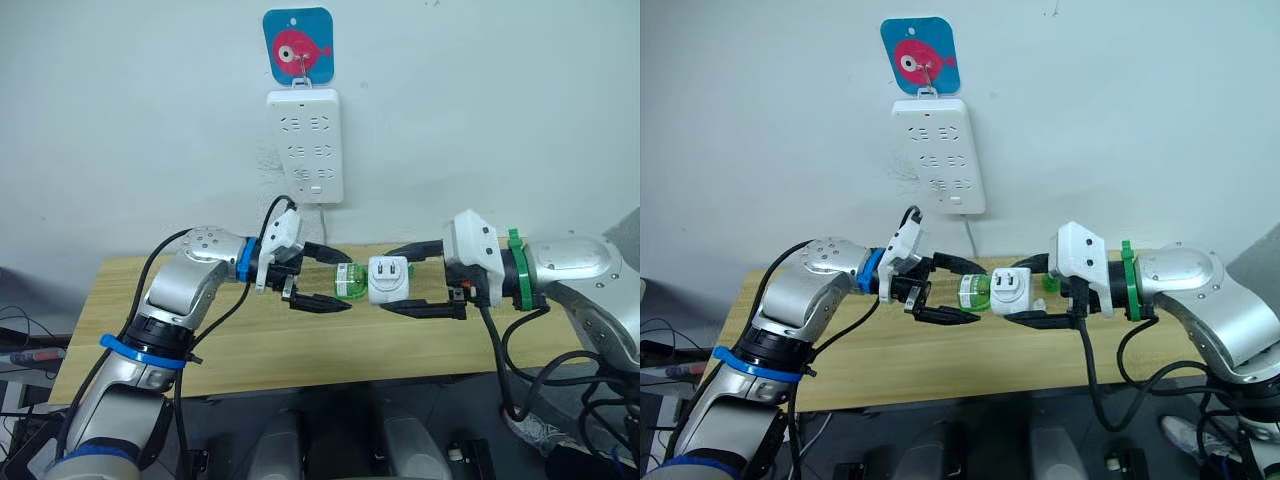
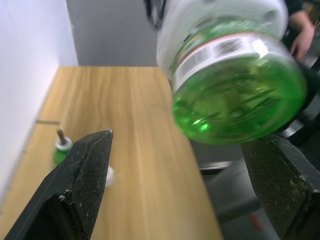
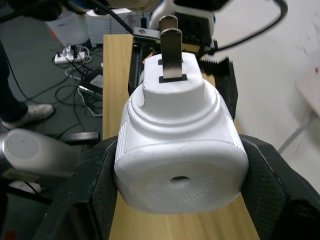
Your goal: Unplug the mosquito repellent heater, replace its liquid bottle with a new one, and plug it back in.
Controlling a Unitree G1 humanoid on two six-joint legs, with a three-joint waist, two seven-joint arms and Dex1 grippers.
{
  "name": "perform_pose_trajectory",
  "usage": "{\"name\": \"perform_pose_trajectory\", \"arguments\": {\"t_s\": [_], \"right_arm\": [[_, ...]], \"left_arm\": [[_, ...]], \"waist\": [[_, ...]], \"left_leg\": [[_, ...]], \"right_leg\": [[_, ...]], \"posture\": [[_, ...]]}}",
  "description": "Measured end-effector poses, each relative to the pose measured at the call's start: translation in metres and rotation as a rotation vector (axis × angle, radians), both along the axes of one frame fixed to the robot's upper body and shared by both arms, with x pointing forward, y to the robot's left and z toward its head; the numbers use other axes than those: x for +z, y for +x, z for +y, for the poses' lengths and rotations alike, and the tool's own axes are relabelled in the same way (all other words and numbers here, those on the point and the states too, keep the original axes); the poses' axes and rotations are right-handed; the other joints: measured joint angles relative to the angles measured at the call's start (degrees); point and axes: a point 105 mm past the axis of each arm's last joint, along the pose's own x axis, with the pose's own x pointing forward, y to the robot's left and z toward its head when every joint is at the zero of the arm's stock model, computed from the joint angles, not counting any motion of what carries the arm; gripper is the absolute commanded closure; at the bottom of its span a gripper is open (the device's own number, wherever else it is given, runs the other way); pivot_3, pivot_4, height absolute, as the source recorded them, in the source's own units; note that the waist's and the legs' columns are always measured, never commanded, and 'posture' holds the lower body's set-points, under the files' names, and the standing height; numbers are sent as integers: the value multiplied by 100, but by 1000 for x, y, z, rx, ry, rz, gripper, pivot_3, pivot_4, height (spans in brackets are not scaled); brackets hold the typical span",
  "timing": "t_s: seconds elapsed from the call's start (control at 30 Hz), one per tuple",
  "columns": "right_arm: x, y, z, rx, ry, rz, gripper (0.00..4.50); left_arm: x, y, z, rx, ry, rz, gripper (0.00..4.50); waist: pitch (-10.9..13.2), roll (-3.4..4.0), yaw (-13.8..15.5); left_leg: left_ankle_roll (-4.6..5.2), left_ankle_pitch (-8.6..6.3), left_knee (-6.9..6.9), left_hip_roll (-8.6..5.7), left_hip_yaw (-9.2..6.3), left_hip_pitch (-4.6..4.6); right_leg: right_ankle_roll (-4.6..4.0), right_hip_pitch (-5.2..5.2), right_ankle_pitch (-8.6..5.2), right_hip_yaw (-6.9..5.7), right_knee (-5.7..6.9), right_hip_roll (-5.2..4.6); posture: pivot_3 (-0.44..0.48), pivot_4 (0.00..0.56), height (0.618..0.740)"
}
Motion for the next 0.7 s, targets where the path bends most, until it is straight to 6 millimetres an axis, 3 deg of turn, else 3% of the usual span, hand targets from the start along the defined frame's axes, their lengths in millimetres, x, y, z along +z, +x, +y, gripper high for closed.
{"name": "perform_pose_trajectory", "arguments": {"t_s": [0.3,0.7], "right_arm": [[-15,1,-11,-111,-36,135,1528],[-17,2,-9,-114,-66,135,1528]], "left_arm": [[-4,-15,3,-5,-14,-2,288],[-19,-11,-21,20,-16,0,288]], "waist": [[-8,3,-38],[-11,5,-43]], "left_leg": [[0,0,0,0,-3,0],[0,0,0,-1,-1,0]], "right_leg": [[0,1,0,-3,2,1],[0,1,0,-2,1,2]], "posture": [[-230,166,740],[-239,170,740]]}}
